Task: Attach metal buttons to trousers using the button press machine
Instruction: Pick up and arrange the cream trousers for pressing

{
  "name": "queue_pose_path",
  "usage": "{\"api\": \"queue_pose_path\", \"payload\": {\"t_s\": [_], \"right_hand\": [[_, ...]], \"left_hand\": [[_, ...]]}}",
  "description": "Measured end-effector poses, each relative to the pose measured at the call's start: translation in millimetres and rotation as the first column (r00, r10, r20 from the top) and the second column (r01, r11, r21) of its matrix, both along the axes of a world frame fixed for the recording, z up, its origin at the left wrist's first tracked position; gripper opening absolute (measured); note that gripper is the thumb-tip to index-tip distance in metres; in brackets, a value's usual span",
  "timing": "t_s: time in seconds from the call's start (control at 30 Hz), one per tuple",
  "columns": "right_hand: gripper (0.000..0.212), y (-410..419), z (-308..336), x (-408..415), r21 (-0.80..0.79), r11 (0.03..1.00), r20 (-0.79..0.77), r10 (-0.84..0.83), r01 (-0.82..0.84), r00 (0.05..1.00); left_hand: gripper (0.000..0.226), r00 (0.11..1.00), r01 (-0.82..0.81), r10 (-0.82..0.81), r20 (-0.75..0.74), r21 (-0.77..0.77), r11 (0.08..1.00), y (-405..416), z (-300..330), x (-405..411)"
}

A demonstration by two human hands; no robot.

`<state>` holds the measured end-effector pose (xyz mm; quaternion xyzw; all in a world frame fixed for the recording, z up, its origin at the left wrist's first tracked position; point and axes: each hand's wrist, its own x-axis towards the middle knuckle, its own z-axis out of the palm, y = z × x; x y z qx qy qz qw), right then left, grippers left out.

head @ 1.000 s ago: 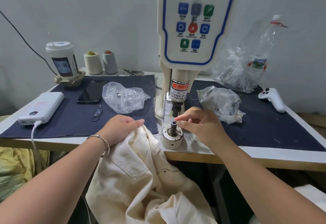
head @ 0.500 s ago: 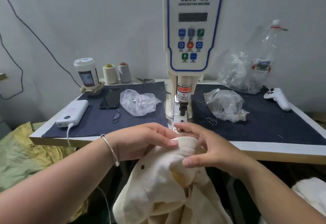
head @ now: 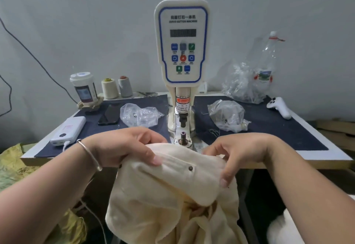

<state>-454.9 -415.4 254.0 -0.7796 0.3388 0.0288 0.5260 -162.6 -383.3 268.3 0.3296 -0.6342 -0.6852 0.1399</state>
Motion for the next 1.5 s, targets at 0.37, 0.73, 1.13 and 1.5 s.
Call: {"api": "queue_pose_path", "payload": {"t_s": [0.37, 0.73, 1.13, 1.5], "right_hand": [[0.018, -7.4, -30.1, -8.2, 0.141, 0.983, 0.060, -0.125, 0.116, 0.990], [0.074, 25.3, -6.0, 44.2, -0.019, 0.970, 0.512, -0.199, 0.242, 0.836], [0.031, 26.6, -2.7, 10.6, -0.280, 0.926, 0.352, -0.145, 0.252, 0.925], [0.016, 21.6, -4.1, -3.5, -0.203, 0.934, 0.538, -0.145, 0.294, 0.830]], "left_hand": [[0.060, 0.897, -0.440, 0.442, -0.026, 0.060, 0.896, 11.6, -8.0, 71.4], [0.017, 0.979, -0.123, 0.114, -0.166, -0.048, 0.991, 5.5, -6.8, -20.6], [0.035, 0.912, -0.014, 0.236, 0.335, -0.549, 0.836, 7.6, -4.8, -19.3], [0.020, 0.983, -0.184, 0.156, -0.098, -0.452, 0.873, 13.7, -14.0, -12.9]]}}
